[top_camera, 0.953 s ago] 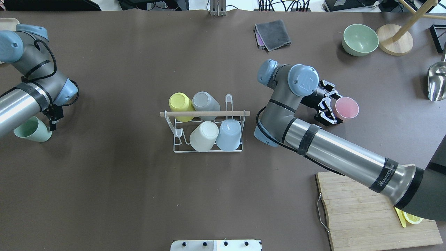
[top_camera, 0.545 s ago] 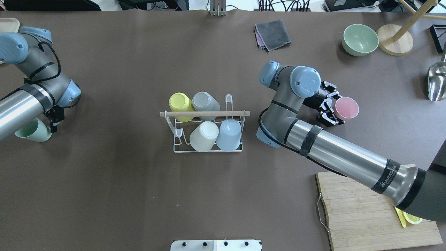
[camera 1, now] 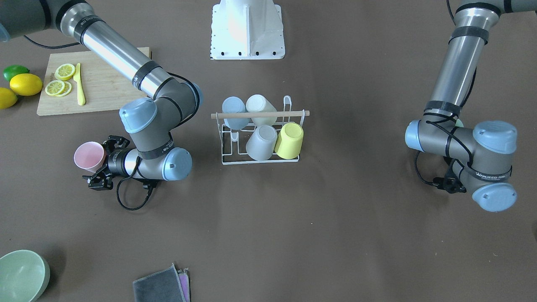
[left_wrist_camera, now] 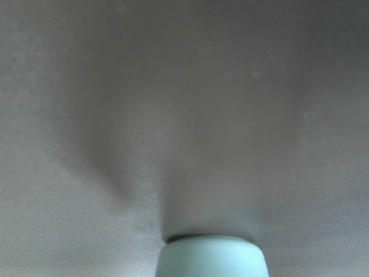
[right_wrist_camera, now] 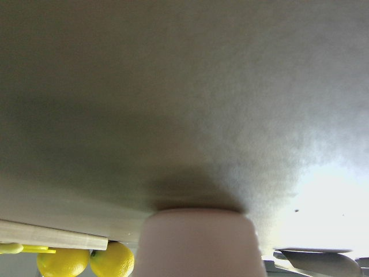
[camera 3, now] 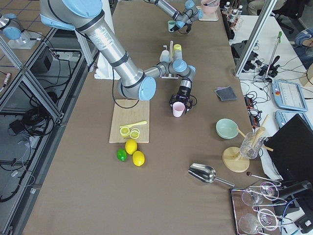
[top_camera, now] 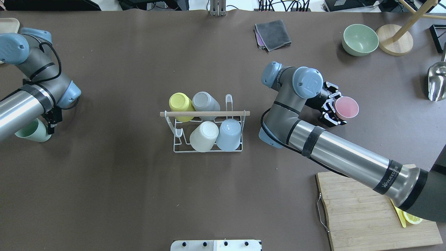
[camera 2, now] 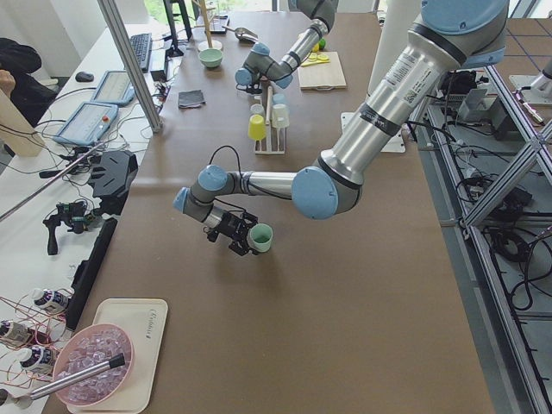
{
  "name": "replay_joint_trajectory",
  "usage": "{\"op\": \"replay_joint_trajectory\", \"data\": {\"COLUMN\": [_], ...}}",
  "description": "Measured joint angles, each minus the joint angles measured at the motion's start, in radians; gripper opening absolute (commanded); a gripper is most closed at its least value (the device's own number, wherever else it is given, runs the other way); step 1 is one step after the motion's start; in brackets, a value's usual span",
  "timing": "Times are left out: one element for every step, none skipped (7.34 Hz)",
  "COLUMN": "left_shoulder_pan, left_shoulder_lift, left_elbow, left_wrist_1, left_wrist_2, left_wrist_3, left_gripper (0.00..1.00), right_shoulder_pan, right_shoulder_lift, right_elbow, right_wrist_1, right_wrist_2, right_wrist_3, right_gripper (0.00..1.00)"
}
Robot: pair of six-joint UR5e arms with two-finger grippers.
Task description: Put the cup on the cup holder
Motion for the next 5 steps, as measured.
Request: {"op": "replay_joint_trajectory", "data": {"left_shoulder_pan": [0.0, 0.0, 0.0, 0.0, 0.0], "left_shoulder_lift": [0.0, 0.0, 0.0, 0.0, 0.0], "left_elbow": [0.0, 0.0, -0.001, -0.001, -0.002], "left_wrist_1": [0.002, 0.003, 0.004, 0.006, 0.013], "left_wrist_2": [-0.001, -0.002, -0.003, -0.005, -0.007], "left_wrist_3": [0.001, 0.001, 0.001, 0.0, -0.002], "left_gripper": [0.9, 0.56, 0.2, 0.0, 0.0], "right_shoulder_pan": [0.001, 0.002, 0.003, 0.004, 0.005], "right_shoulder_lift": [-0.002, -0.007, -0.014, -0.025, -0.036], "right_elbow": [0.002, 0.008, 0.018, 0.032, 0.048], "right_wrist_1": [0.0, 0.0, 0.0, -0.001, -0.002], "right_wrist_2": [0.0, 0.0, -0.001, -0.001, 0.0], "right_wrist_3": [0.0, -0.002, -0.003, -0.003, -0.003], "right_gripper": [0.99, 0.99, 0.99, 0.99, 0.99]}}
